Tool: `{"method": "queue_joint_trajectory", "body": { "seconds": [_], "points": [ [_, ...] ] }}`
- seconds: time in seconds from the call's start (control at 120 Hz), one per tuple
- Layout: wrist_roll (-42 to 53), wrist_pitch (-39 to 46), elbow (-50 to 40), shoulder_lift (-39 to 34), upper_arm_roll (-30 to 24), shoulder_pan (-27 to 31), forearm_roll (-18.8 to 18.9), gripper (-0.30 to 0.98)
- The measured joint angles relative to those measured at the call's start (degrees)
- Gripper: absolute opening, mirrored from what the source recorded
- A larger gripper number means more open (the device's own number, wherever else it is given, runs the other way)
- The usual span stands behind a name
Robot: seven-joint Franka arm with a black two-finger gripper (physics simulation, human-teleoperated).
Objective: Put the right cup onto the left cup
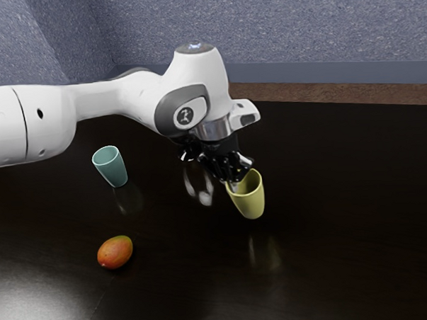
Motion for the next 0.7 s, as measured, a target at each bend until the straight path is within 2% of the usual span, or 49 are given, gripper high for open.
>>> {"method": "queue_joint_trajectory", "body": {
  "seconds": [0.225, 0.7],
  "points": [
    [-0.1, -5.2, 3.6, -3.7, 0.8, -0.1, -0.1, -0.09],
    [3.2, -12.5, 5.3, -6.6, 12.7, 0.6, 0.0, -0.09]
  ]
}}
